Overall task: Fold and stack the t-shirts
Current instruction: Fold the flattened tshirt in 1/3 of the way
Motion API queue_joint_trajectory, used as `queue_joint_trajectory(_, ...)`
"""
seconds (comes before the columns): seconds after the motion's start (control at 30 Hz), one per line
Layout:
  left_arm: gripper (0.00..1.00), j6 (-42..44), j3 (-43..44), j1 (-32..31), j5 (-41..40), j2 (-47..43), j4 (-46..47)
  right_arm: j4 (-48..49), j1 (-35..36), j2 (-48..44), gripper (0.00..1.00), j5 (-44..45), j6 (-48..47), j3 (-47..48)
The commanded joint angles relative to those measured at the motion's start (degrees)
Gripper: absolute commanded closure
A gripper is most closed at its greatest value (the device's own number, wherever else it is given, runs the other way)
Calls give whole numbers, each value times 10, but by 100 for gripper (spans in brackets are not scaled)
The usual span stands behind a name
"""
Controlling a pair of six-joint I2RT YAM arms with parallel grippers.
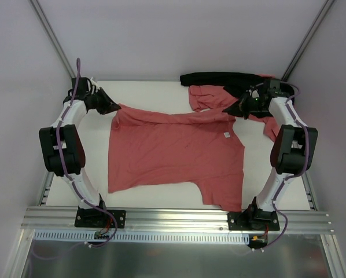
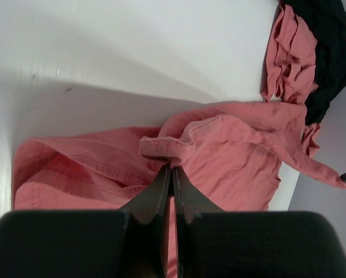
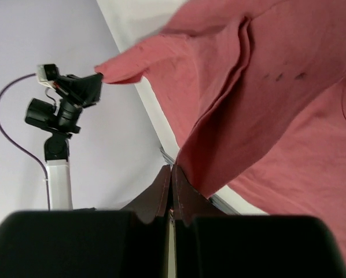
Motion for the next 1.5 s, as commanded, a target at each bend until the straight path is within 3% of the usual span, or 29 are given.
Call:
queue_joint_trajectory(0.0,100,11,-16,-5,26,-53,12,-68,4,-58,100,6,-57,-32)
queue_joint_trajectory(0.43,100,10,-43,-10,34,-85,16,-176,4,-111,99,54,-147,-112)
queue_joint_trajectory(0.47,100,11,-44,-10,34,-86,15,-183,4,-113,84,57,-154,-116)
queue_joint_trajectory(0.5,100,13,-50,-10,36,-90,15,-202,4,-116,55,79,-165,-119)
queue_joint_trajectory(0.53,100,14,-52,-11,35,-92,15,-205,4,-120,12,86,-168,-121)
queue_joint_trajectory(0.57,100,16,-56,-11,34,-95,14,-206,3,-123,1,93,-169,-121)
queue_joint_trajectory(1.07,100,46,-119,-10,23,-124,-2,-185,23,-50,1,88,-112,32)
queue_joint_trajectory(1.47,100,59,-225,-11,28,-184,2,-190,27,-16,1,79,-105,88)
